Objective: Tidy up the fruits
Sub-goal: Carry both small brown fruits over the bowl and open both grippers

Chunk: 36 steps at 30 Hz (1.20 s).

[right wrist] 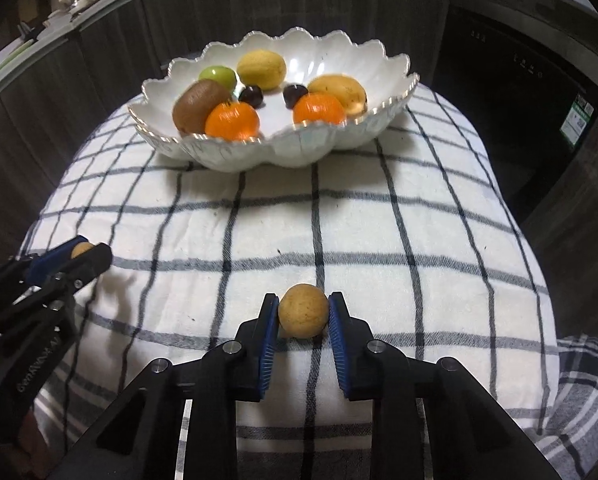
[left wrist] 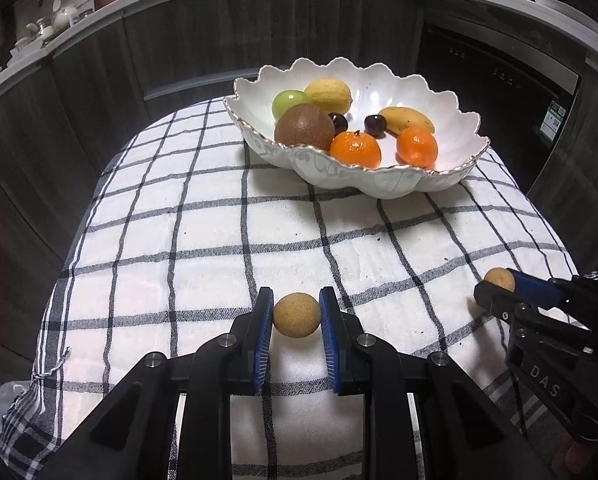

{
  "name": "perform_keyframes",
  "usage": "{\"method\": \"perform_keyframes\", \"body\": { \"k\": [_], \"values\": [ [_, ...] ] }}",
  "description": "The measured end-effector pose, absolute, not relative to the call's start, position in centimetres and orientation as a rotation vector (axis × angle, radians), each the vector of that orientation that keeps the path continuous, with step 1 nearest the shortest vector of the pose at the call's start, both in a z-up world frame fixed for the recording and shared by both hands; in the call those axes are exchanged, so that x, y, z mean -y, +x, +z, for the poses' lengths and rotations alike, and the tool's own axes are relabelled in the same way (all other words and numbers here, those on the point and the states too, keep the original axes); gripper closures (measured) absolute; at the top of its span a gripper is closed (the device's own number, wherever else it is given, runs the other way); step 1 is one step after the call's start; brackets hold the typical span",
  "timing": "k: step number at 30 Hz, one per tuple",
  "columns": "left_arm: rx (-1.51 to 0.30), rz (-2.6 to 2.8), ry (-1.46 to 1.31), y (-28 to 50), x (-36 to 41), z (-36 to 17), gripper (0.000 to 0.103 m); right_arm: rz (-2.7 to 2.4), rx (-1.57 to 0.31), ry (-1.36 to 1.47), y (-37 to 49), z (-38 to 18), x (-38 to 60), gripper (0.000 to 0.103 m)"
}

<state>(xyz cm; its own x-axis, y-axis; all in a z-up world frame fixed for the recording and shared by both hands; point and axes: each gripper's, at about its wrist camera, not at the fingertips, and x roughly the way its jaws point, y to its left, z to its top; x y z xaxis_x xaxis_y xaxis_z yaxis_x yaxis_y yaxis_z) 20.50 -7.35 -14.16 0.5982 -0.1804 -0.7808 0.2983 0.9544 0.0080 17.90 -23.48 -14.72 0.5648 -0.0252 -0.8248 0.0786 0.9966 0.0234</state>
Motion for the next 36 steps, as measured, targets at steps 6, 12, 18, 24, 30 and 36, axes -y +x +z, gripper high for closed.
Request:
{"method": "perform_keyframes", "body": {
  "k": [6,12,18,24,30,36],
  "values": [
    [-0.862,-0.296,0.125,21.1,7.9,-12.5,0.079,-0.041,-0.916,0.072,18.3,-12.0,23.6,0.077],
    [-0.814,-0.313,0.115,23.2,9.0,-9.9,0.079,-0.039,-0.867,0.073,20.0,-9.6,24.4,0.077],
    [-0.770,-0.337,0.129,26.2,10.6,-7.7,0.079,-0.052,-0.819,0.057,22.9,-7.6,25.7,0.077],
    [-0.776,-0.359,0.143,30.0,12.5,-7.5,0.079,-0.080,-0.796,0.040,26.4,-6.7,27.1,0.077],
    [-0.803,-0.382,0.150,33.6,14.4,-8.3,0.079,-0.091,-0.820,0.026,29.6,-7.1,28.2,0.077],
    [-0.827,-0.410,0.168,36.5,16.3,-9.1,0.079,-0.104,-0.850,0.030,32.3,-7.7,29.7,0.077]
  ]
}}
